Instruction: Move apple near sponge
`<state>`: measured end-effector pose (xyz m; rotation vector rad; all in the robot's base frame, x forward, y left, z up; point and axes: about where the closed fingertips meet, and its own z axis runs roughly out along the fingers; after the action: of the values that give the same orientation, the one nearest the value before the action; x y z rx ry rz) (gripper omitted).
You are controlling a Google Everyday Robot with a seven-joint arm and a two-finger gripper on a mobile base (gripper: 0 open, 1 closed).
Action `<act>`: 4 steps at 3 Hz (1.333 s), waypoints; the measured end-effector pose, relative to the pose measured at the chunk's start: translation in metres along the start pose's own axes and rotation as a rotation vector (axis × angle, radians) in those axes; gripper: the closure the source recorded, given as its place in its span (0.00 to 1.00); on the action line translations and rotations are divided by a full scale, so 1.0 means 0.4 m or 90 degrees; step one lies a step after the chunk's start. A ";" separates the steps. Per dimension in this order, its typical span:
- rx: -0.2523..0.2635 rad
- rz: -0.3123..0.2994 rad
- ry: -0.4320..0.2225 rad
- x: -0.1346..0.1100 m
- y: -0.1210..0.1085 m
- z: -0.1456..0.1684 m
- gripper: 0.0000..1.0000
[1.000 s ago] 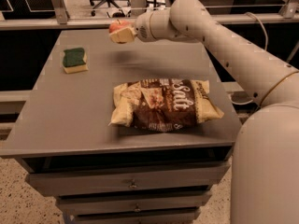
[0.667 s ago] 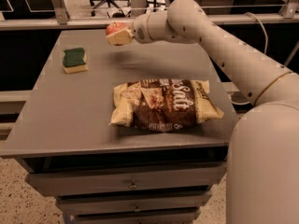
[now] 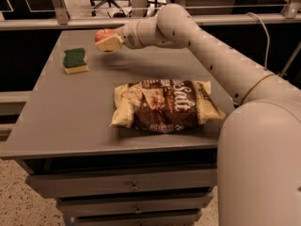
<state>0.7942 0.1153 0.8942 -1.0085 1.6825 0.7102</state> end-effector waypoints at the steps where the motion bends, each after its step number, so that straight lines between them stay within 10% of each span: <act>1: -0.031 -0.010 -0.015 -0.004 0.069 0.079 1.00; 2: -0.026 0.000 -0.016 0.021 0.087 0.091 0.97; 4: -0.013 0.013 -0.015 0.054 0.094 0.097 0.44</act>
Offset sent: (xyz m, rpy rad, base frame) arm -0.0145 0.0516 -0.0127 0.0266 -0.0149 0.0606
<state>0.7760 0.1594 0.8610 -0.9951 1.6702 0.7514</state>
